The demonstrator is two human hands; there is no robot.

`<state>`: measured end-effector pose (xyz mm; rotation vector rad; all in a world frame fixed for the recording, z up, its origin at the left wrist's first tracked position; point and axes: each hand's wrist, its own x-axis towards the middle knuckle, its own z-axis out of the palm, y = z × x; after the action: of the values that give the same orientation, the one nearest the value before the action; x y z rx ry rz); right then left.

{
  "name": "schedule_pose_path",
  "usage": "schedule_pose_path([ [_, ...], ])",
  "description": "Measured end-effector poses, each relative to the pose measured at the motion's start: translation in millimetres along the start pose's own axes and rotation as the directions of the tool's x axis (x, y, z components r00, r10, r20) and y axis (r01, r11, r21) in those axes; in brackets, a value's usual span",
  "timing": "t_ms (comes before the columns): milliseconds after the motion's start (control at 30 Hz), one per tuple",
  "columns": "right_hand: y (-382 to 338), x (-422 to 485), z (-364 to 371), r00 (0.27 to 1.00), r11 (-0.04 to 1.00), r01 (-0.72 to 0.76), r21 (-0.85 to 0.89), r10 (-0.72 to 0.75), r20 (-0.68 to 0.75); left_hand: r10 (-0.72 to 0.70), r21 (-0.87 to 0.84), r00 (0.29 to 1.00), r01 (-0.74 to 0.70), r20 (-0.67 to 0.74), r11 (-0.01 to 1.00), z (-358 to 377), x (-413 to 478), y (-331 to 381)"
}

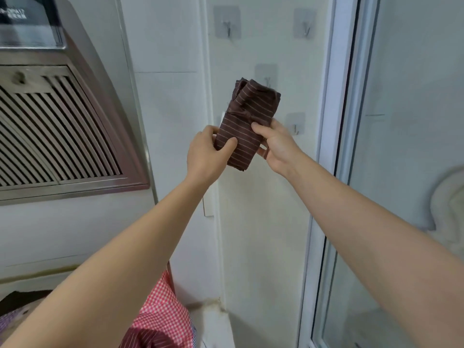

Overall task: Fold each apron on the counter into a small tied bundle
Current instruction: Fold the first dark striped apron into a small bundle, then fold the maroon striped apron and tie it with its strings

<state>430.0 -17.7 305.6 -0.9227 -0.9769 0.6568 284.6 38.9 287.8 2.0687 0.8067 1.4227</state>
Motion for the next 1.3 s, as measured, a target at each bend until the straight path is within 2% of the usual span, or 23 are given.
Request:
schedule_pose_path([
  [167,12.1,18.2,13.2,1.0,0.998,0.013,-0.058,-0.014,-0.016,0.001,-0.061,1.0,-0.002,-0.023,0.998,-5.6,11.7,-11.0],
  [400,25.6,35.9,12.7,0.999,0.998,0.016,-0.059,-0.018,-0.034,-0.017,-0.063,0.999,0.02,0.048,0.998,-0.2,39.3,-16.0],
  [700,45.6,33.1,10.7,0.999,0.989,0.046,-0.141,-0.048,-0.011,-0.08,-0.077,0.997,0.079,-0.01,0.994,14.1,28.8,-40.7],
  [1033,69.4,13.8,2.5,0.995,0.972,-0.078,-0.221,0.088,0.036,-0.171,0.069,0.985,0.168,0.029,0.983,13.5,12.6,-56.7],
  [1300,89.0,-2.1,-8.9,0.98,0.934,-0.189,-0.303,0.2,0.007,-0.283,0.058,0.957,0.28,0.062,0.958,9.2,-4.8,-63.6],
])
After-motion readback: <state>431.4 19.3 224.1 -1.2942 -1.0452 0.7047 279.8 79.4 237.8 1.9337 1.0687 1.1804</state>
